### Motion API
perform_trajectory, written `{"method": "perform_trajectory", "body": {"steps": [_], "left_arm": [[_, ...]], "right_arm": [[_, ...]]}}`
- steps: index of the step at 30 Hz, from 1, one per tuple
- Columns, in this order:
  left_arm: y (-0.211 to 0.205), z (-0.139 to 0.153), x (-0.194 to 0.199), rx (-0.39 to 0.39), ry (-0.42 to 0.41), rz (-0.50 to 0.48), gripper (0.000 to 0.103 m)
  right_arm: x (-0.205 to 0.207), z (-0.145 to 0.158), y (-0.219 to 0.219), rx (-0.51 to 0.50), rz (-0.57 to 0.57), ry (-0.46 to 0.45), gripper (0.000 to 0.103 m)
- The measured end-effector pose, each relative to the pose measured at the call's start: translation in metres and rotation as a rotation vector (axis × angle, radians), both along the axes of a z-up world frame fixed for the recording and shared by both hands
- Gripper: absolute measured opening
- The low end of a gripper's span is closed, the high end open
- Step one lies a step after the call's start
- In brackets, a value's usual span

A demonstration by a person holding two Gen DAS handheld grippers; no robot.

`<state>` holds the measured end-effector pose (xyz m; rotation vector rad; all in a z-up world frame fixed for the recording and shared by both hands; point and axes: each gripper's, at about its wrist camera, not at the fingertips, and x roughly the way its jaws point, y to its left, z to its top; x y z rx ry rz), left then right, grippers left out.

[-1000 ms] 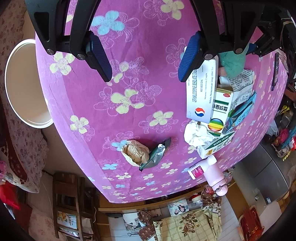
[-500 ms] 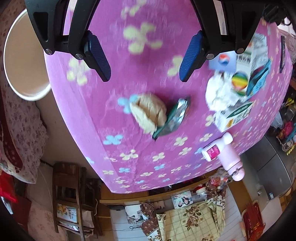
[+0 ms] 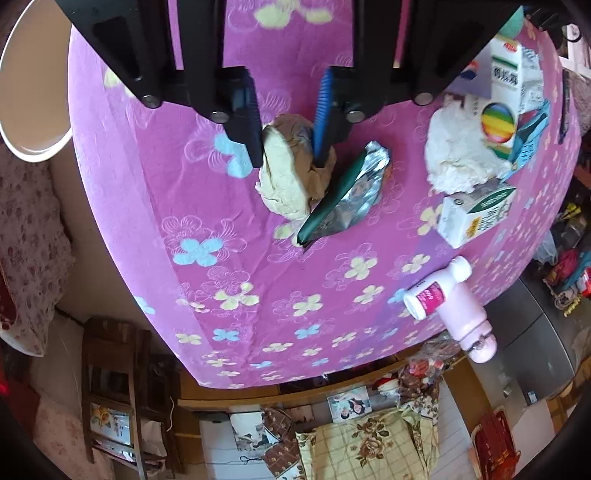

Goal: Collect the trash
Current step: 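Grasp the green towel with the left tool while the right tool grasps the crumpled paper, then carry towel and crumpled paper over the bucket and open both tools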

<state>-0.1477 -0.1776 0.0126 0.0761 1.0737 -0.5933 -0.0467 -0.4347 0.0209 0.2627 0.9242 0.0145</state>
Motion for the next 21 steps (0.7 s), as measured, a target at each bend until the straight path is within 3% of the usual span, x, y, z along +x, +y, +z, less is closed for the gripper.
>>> {"method": "perform_trajectory", "body": {"steps": [10, 21], "left_arm": [[-0.004, 0.006, -0.014, -0.009, -0.014, 0.007, 0.042], [-0.011, 0.035, -0.033, -0.010, -0.086, 0.002, 0.042]], "right_arm": [[-0.064, 0.024, 0.009, -0.005, 0.003, -0.029, 0.023], [-0.130, 0.037, 0.021, 0.019, 0.007, -0.054, 0.023]]}}
